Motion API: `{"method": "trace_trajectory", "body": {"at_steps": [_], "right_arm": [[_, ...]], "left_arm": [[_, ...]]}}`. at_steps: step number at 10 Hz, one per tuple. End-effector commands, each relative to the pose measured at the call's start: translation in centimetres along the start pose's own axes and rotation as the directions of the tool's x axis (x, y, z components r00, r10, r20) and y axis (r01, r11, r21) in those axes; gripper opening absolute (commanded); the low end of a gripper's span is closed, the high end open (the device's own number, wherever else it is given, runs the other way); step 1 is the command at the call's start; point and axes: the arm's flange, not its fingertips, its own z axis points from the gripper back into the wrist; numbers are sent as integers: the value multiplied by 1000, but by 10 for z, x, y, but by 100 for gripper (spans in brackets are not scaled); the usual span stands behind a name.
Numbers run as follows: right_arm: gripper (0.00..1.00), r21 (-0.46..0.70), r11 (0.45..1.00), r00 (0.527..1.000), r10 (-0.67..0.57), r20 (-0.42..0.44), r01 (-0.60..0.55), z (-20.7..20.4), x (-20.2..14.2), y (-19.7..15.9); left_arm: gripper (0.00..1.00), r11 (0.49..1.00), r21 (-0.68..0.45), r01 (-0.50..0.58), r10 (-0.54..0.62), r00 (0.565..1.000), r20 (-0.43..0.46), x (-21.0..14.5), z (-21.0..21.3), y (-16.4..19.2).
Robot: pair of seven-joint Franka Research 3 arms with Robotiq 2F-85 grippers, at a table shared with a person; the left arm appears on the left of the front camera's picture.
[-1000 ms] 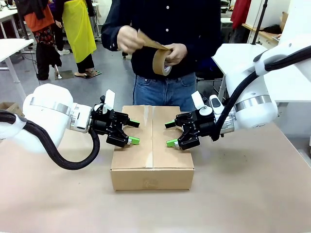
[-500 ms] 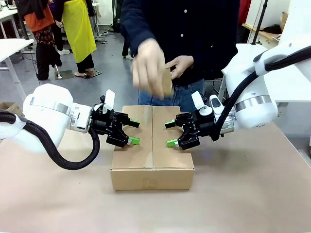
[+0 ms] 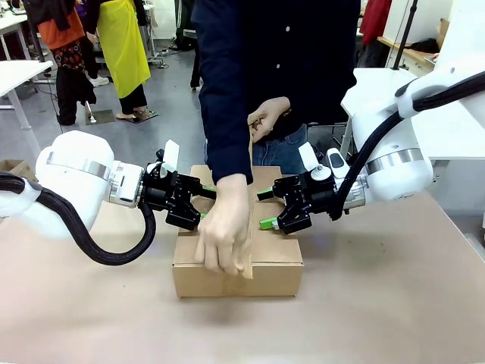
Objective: Pack the gift set into the box.
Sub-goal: Press and hold the closed box until the human finishes sealing it.
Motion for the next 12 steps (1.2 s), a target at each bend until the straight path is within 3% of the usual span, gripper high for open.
{"method": "trace_trajectory", "body": {"at_steps": [1, 12], "right_arm": [[100, -8, 1000, 1000, 13, 2, -13, -1, -1, 1], [100, -8, 1000, 1000, 13, 2, -13, -1, -1, 1]], "left_arm": [[100, 1000, -6, 0, 0, 1000, 3, -2, -1, -2], [100, 1000, -6, 0, 0, 1000, 3, -2, -1, -2]]}}
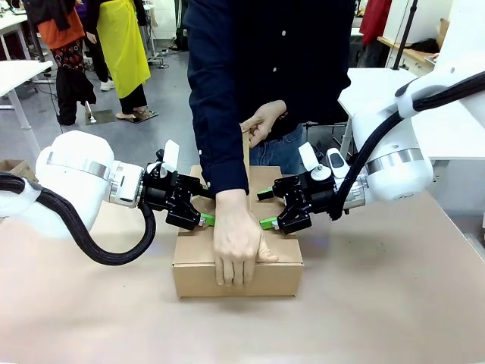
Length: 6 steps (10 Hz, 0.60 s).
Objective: Pack the gift set into the box.
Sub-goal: Press and hold the closed box until the human finishes sealing it.
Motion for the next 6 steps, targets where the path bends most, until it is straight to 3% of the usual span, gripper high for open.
{"method": "trace_trajectory", "body": {"at_steps": [1, 6], "right_arm": [[100, -8, 1000, 1000, 13, 2, -13, -1, -1, 1], [100, -8, 1000, 1000, 13, 2, -13, -1, -1, 1]], "left_arm": [[100, 1000, -6, 0, 0, 1000, 3, -2, -1, -2], [100, 1000, -6, 0, 0, 1000, 3, -2, -1, -2]]}}
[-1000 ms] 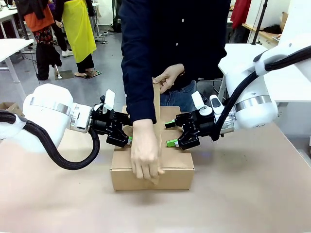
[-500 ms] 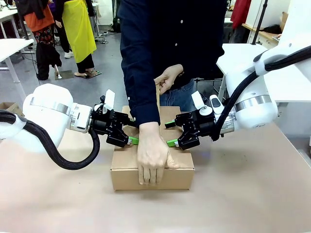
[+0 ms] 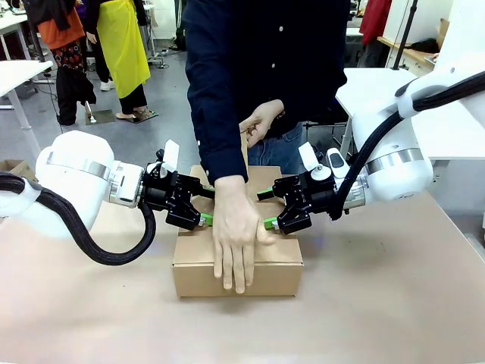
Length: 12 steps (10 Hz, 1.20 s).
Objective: Pack the gift set into the box.
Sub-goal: Press and hold the closed box until the human finishes sealing it.
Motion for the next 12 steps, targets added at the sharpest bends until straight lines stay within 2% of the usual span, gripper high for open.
{"method": "trace_trajectory", "body": {"at_steps": [1, 12], "right_arm": [[100, -8, 1000, 1000, 13, 2, -12, -1, -1, 1], [100, -8, 1000, 1000, 13, 2, -12, -1, -1, 1]], "left_arm": [[100, 1000, -6, 0, 0, 1000, 3, -2, -1, -2], [100, 1000, -6, 0, 0, 1000, 3, -2, -1, -2]]}}
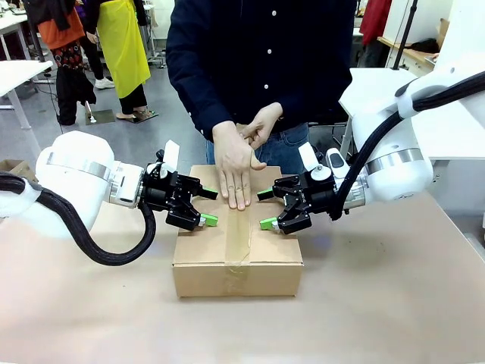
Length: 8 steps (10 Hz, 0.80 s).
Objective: Pack the gift set into the box.
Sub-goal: Press and hold the closed box until the human finishes sealing it.
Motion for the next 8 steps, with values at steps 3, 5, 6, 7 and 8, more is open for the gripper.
{"method": "trace_trajectory", "body": {"at_steps": [3, 5, 6, 7, 8], "right_arm": [[100, -8, 1000, 1000, 13, 2, -13, -1, -1, 1], [100, -8, 1000, 1000, 13, 2, -13, -1, -1, 1], [100, -8, 1000, 1000, 13, 2, -13, -1, -1, 1], [100, -8, 1000, 1000, 13, 2, -13, -1, -1, 1], [100, -8, 1000, 1000, 13, 2, -13, -1, -1, 1]], "left_arm": [[100, 1000, -5, 2, -2, 1000, 3, -1, -1, -1], [100, 1000, -5, 2, -2, 1000, 3, -1, -1, -1], [100, 1000, -5, 2, -2, 1000, 3, -1, -1, -1], [100, 1000, -5, 2, -2, 1000, 3, -1, -1, -1], [100, 1000, -5, 2, -2, 1000, 3, -1, -1, -1]]}}
